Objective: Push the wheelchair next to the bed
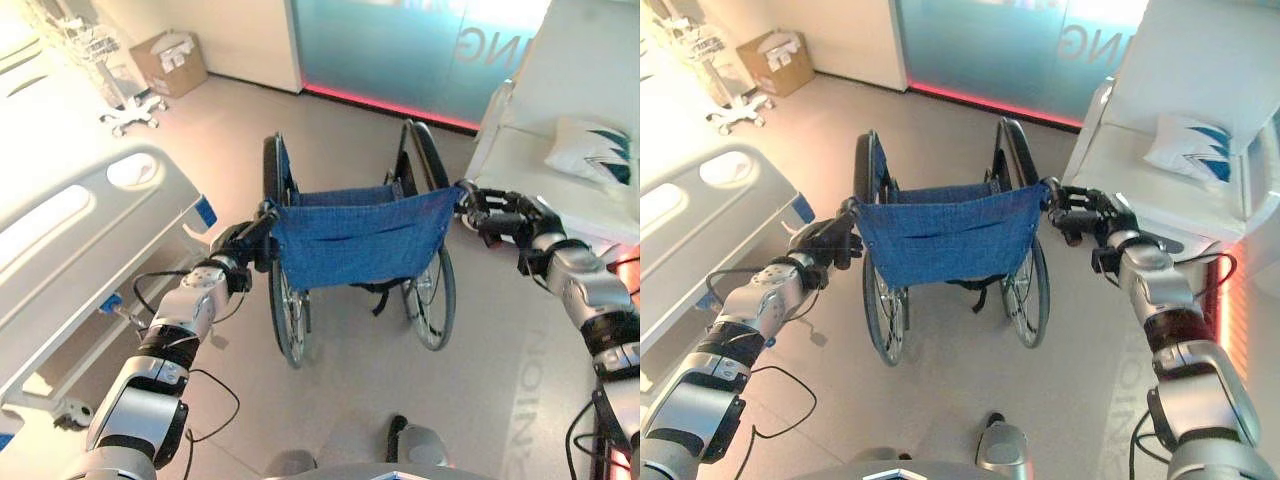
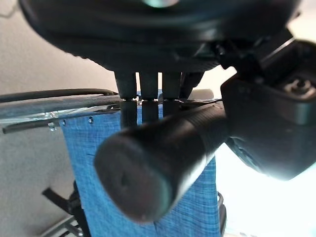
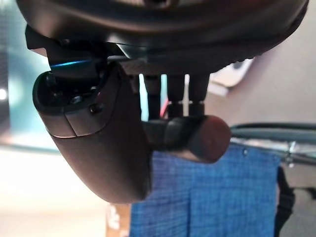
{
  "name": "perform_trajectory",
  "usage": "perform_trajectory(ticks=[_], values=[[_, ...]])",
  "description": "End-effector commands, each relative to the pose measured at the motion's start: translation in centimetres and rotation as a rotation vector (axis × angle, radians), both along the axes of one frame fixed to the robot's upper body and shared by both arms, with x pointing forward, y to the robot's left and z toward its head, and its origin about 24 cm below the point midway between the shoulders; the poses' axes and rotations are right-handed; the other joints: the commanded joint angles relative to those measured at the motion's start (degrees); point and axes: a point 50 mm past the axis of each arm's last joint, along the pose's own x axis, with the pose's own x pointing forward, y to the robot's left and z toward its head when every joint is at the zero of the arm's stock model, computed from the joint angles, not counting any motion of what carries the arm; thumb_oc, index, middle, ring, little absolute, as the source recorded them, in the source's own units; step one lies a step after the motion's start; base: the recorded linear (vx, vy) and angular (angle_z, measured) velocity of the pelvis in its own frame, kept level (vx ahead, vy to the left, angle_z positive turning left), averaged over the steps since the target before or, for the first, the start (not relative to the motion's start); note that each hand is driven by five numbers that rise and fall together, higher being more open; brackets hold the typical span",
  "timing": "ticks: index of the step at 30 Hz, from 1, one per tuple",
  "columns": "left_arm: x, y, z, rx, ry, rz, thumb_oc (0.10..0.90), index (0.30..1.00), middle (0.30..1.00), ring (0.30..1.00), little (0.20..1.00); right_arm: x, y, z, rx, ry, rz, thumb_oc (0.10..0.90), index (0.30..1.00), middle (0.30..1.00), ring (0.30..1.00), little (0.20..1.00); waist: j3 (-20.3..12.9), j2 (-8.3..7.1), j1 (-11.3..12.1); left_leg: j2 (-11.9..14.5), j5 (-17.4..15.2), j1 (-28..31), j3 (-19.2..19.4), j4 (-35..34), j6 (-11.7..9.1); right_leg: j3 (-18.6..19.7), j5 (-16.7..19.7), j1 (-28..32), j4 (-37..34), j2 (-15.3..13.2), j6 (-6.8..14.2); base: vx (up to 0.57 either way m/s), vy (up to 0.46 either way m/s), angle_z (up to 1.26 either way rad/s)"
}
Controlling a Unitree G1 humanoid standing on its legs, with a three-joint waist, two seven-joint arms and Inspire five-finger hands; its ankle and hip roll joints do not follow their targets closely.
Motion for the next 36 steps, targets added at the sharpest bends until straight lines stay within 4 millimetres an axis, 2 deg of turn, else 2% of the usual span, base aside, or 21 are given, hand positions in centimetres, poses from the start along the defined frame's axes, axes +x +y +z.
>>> perform_trajectory(ticks=[1,4,5,7,9,11,12,14,17,19,20,22,23,24,26,27,28,29,30,33,36], values=[[-0.5,-3.8,0.8,-0.002,-0.155,-0.238,0.4,0.3,0.3,0.3,0.3,1.6,4.4,2.8,-0.041,-0.129,0.233,0.4,0.3,0.3,0.3,0.3,-4.44,-2.99,1.84,-4.11,7.54,0.02,4.05,15.7,0.84,2.48,2.07,0.51,-3.53,1.17,-1.14,0.25,-0.24,-0.13],[0.0,-3.6,1.5,0.006,-0.188,-0.218,0.4,0.3,0.3,0.3,0.3,2.0,4.7,3.1,-0.033,-0.141,0.225,0.4,0.3,0.3,0.3,0.3,-2.76,-2.68,3.5,-3.93,5.71,-4.35,5.78,10.83,2.03,1.62,0.2,4.49,-3.19,1.92,-0.97,0.28,-0.158,0.06],[0.2,-3.5,1.9,0.008,-0.2,-0.21,0.4,0.3,0.3,0.3,0.3,2.2,5.0,3.3,-0.033,-0.144,0.225,0.4,0.3,0.3,0.3,0.3,-2.31,-2.31,4.05,-3.75,6.0,-4.24,7.17,5.02,2.24,1.47,-0.82,6.11,-3.27,2.65,-0.69,0.3,-0.089,-0.05],[0.4,-3.1,2.3,0.008,-0.211,-0.202,0.4,0.3,0.3,0.3,0.3,2.5,5.6,3.6,-0.026,-0.148,0.224,0.4,0.3,0.3,0.3,0.3,-2.1,-1.37,4.73,-2.97,7.91,-4.97,9.91,-5.17,1.92,1.12,-2.01,8.25,-3.75,4.52,-0.63,0.37,-0.068,-0.04],[0.4,-2.7,2.4,0.0,-0.221,-0.191,0.4,0.3,0.3,0.3,0.3,2.6,5.8,3.7,-0.018,-0.15,0.226,0.4,0.3,0.3,0.3,0.3,-1.86,-0.14,6.61,-5.38,11.66,-7.96,13.37,-18.82,1.48,2.16,-3.57,12.85,-5.21,7.66,-0.26,0.54,-0.056,0.07],[0.2,-2.4,2.4,-0.006,-0.227,-0.184,0.4,0.3,0.3,0.3,0.3,2.4,5.6,3.2,-0.016,-0.144,0.235,0.4,0.3,0.3,0.3,0.3,-2.77,0.37,7.43,-5.64,14.91,-9.83,16.19,-28.67,0.72,2.74,-5.82,17.15,-6.49,9.5,0.08,0.58,-0.043,-0.07],[0.0,-2.3,2.4,-0.005,-0.23,-0.179,0.4,0.3,0.3,0.3,0.3,2.1,5.3,2.9,-0.015,-0.139,0.241,0.4,0.3,0.3,0.3,0.3,-3.23,0.13,8.13,-6.16,16.08,-10.53,16.01,-30.07,0.96,2.95,-6.85,18.8,-6.93,9.67,0.06,0.56,-0.081,-0.25],[-0.1,-1.7,2.5,-0.002,-0.235,-0.163,0.4,0.3,0.3,0.3,0.3,2.0,5.1,2.6,-0.011,-0.131,0.262,0.4,0.3,0.3,0.3,0.3,-3.82,-0.7,9.28,-7.49,15.04,-11.53,15.07,-27.64,1.68,3.26,-8.54,19.96,-6.72,9.24,0.15,0.39,-0.079,-0.25],[-0.4,-0.3,2.5,0.016,-0.231,-0.136,0.4,0.3,0.3,0.3,0.3,2.2,5.6,2.0,0.021,-0.102,0.302,0.4,0.3,0.3,0.3,0.3,-5.63,-2.27,12.76,-9.11,9.19,-12.43,13.56,-22.22,5.6,1.89,-10.16,21.81,-3.37,6.47,1.54,0.44,-0.049,-0.53],[-0.6,-0.2,2.4,0.036,-0.231,-0.143,0.4,0.3,0.3,0.3,0.3,2.2,5.9,1.4,0.038,-0.095,0.298,0.4,0.3,0.3,0.3,0.3,-6.17,-3.06,14.82,-10.12,7.37,-12.45,12.54,-21.19,7.69,-0.58,-7.54,21.97,2.5,3.08,3.76,0.38,0.031,-0.44],[-0.7,-0.5,2.0,0.047,-0.229,-0.153,0.4,0.3,0.3,0.3,0.3,2.0,6.0,0.8,0.042,-0.089,0.29,0.4,0.3,0.3,0.3,0.3,-6.6,-3.39,15.37,-11.04,6.67,-11.41,12.39,-21.36,8.92,-1.98,-4.05,21.08,9.17,0.45,5.51,0.4,0.098,-0.48],[-0.9,-0.7,1.9,0.061,-0.226,-0.17,0.4,0.3,0.3,0.3,0.3,1.6,6.1,0.1,0.052,-0.085,0.27,0.4,0.3,0.3,0.3,0.3,-6.6,-2.81,15.0,-12.58,6.23,-8.73,8.95,-22.06,9.96,0.04,2.62,16.31,23.92,-2.41,7.39,0.34,0.133,-0.21],[-0.9,-0.8,1.8,0.065,-0.226,-0.172,0.4,0.3,0.3,0.3,0.3,1.4,6.0,-0.1,0.053,-0.082,0.262,0.4,0.3,0.3,0.3,0.3,-6.37,-1.18,14.03,-11.4,6.63,-6.92,7.96,-22.46,10.21,1.03,4.85,11.38,30.02,-2.14,6.43,0.38,0.114,0.2],[-0.9,-1.2,1.5,0.057,-0.221,-0.177,0.4,0.3,0.3,0.3,0.3,1.3,5.9,-0.3,0.056,-0.077,0.257,0.4,0.3,0.3,0.3,0.3,-5.65,-0.5,13.0,-11.38,5.63,-4.66,6.94,-22.28,10.58,1.06,4.38,7.17,31.8,-3.89,5.46,0.29,0.05,0.44],[-0.8,-1.6,1.2,0.05,-0.218,-0.179,0.4,0.3,0.3,0.3,0.3,1.2,6.1,-0.6,0.059,-0.074,0.26,0.4,0.3,0.3,0.3,0.3,-4.92,-0.9,12.27,-12.27,3.85,-2.48,5.84,-21.89,10.49,0.85,2.64,5.39,28.55,-6.53,5.36,0.37,-0.085,0.84],[-0.5,-1.7,1.5,0.057,-0.222,-0.193,0.4,0.3,0.3,0.3,0.3,1.3,6.0,-0.3,0.061,-0.079,0.253,0.4,0.3,0.3,0.3,0.3,-4.47,-0.16,12.11,-11.12,4.57,-1.94,5.47,-21.85,10.14,-1.1,1.93,4.61,22.46,-6.88,3.67,0.35,-0.239,0.64],[-0.3,-1.7,1.8,0.058,-0.229,-0.202,0.4,0.3,0.3,0.3,0.3,1.5,5.9,0.0,0.062,-0.088,0.244,0.4,0.3,0.3,0.3,0.3,-3.99,-0.13,12.04,-10.87,4.13,-1.45,4.68,-21.42,9.65,-1.65,1.53,4.35,18.89,-7.02,3.52,0.28,-0.398,0.33],[-0.2,-1.8,2.2,0.054,-0.241,-0.215,0.4,0.3,0.3,0.3,0.3,1.5,5.6,0.4,0.065,-0.108,0.235,0.4,0.3,0.3,0.3,0.3,-2.94,-0.5,11.39,-10.88,2.65,0.35,3.21,-20.96,8.81,-1.65,3.22,1.65,9.96,-7.23,3.9,0.21,-0.307,0.25],[-0.2,-1.9,2.3,0.054,-0.242,-0.215,0.4,0.3,0.3,0.3,0.3,1.5,5.6,0.5,0.066,-0.11,0.234,0.4,0.3,0.3,0.3,0.3,-2.78,-0.48,11.26,-10.83,2.45,0.55,3.03,-20.84,8.73,-1.71,3.44,1.64,9.11,-7.17,3.96,0.24,-0.372,0.38],[-0.4,-2.5,2.7,0.07,-0.258,-0.248,0.4,0.3,0.3,0.3,0.3,1.5,5.7,1.1,0.06,-0.138,0.219,0.4,0.3,0.3,0.3,0.3,-0.95,-2.85,8.32,-12.44,-2.12,2.74,0.36,-19.39,8.19,3.98,13.34,-4.35,-7.21,-7.88,8.58,0.3,-0.386,0.61],[-0.3,-2.8,2.8,0.122,-0.244,-0.29,0.4,0.3,0.3,0.3,0.3,1.9,5.4,2.3,0.035,-0.143,0.217,0.4,0.3,0.3,0.3,0.3,0.57,-2.9,6.87,-12.02,-5.57,5.89,-2.87,-18.14,8.05,5.71,15.48,-7.36,-13.71,-7.9,9.9,0.39,-0.389,0.47]])
